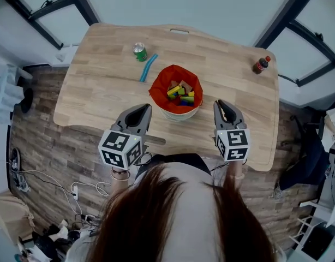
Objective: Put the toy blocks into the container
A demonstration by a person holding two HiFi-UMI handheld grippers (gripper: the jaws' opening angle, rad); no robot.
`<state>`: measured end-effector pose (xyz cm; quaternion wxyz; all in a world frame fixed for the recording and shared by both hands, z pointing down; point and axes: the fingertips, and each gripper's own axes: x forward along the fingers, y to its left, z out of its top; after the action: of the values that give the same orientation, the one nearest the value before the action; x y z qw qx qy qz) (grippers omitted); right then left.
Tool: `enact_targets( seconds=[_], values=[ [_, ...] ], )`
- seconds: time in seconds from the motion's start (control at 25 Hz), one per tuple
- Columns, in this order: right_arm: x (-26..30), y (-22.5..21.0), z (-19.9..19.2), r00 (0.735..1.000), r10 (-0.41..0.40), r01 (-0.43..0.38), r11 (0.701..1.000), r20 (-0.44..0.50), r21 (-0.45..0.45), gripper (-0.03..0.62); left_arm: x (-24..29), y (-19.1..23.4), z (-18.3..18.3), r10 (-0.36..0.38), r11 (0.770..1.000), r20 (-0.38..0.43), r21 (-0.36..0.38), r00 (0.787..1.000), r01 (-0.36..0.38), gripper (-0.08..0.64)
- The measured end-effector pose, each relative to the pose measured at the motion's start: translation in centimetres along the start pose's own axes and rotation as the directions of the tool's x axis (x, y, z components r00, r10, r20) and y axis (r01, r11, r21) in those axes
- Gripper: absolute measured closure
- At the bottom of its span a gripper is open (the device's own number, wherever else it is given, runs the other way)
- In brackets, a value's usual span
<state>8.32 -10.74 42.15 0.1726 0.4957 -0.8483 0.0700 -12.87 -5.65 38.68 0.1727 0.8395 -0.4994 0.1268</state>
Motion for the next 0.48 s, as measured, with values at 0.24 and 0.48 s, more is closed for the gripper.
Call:
enact_targets(
  seconds=[0.24,0.48],
  values=[
    [-0.7,-1.0,-0.3,1.000,-0.025,0.025,1.000,-0.006,0.006,0.543,0.8,-0.8,0.5,-0.023,1.000,-0.004,0.014,1.000,0.023,0.551],
    [-1.1,-1.7,-0.6,0.999,-0.044,0.044,0.999,-0.017,0.010,0.545,1.6,-1.4,0.9,-0.044,0.999,-0.006,0.027,0.999,0.044,0.551]
  ],
)
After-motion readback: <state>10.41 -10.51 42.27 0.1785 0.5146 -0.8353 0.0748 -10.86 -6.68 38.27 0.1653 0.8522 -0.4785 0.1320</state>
